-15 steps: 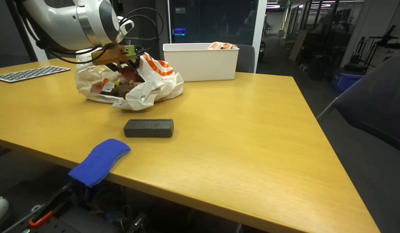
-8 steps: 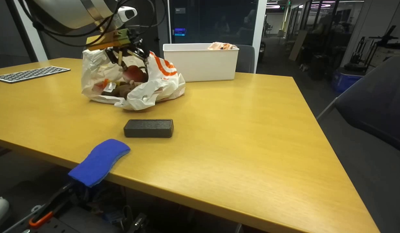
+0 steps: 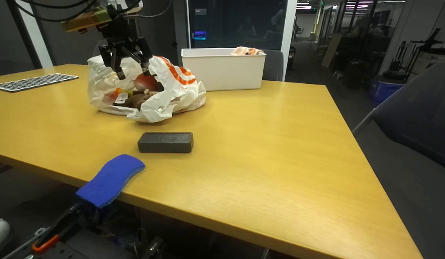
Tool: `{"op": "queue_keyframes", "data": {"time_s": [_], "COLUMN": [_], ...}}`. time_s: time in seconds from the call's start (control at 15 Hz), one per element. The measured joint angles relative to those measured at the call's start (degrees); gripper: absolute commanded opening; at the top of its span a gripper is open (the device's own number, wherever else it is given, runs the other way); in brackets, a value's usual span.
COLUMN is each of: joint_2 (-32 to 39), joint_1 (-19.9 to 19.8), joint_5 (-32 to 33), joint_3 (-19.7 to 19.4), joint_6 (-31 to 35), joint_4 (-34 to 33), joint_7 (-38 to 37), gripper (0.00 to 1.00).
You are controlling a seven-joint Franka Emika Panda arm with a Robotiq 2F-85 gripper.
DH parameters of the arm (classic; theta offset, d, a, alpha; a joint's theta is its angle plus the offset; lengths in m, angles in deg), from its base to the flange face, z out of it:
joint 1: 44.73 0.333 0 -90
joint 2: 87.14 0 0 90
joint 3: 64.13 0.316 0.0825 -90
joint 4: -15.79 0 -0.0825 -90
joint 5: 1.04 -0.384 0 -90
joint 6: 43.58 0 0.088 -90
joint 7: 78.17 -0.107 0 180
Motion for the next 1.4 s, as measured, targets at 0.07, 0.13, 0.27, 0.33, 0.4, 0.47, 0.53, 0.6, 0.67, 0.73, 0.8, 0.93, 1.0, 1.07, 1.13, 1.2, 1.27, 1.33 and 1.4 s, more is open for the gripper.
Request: {"op": "queue_keyframes", "data": {"time_s": [0.07,0.13,0.27,0.33,0.4,0.47,0.53,0.6,0.67,0.73,0.8,0.93,1.0,1.07,1.13,1.2,1.27,1.33,1.4], "joint_2": [-0.48,-0.74,-0.84,-0.84,-0.83,-0.82,-0.83,-0.84,-0.9,-0.95,-0.97,-0.97,-0.97,-0.96,-0.89,-0.75,-0.52,-0.24,0.05], "joint_1": [-0.44,-0.84,-1.55,-1.96,-2.35,-2.74,-3.18,-3.76,-4.42,-5.19,-5.98,-7.52,-8.2,-8.75,-9.22,-9.6,-9.87,-10.04,-10.14], "joint_5": [-0.56,-0.99,-1.39,-1.16,-0.4,0.35,1.34,2.82,4.43,5.8,7.12,8.99,9.4,9.59,9.6,9.6,9.6,9.6,9.57], "joint_3": [0.13,0.16,0.21,0.3,0.38,0.42,0.42,0.42,0.41,0.37,0.29,-0.01,-0.15,-0.28,-0.35,-0.39,-0.41,-0.42,-0.43], "joint_6": [-0.51,-0.52,-0.09,0.57,1.55,2.64,3.98,5.58,7.05,8.44,9.79,12.33,13.12,13.56,13.66,13.73,13.91,14.3,14.64], "joint_4": [0.42,1.02,2.66,3.73,4.8,5.94,7.05,8.05,8.87,9.5,9.95,10.59,10.69,10.71,10.72,10.73,10.8,10.9,11.0], "joint_7": [0.42,0.99,1.06,0.39,-0.72,-1.99,-3.39,-5.06,-6.74,-8.4,-9.84,-12.31,-13.23,-13.85,-14.31,-14.72,-15.1,-15.53,-15.88], "gripper": [1.0,1.0,1.0,1.0,1.0,1.0,1.0,1.0,1.0,1.0,1.0,1.0,1.0,1.0,1.0,1.0,1.0,1.0,1.0]}}
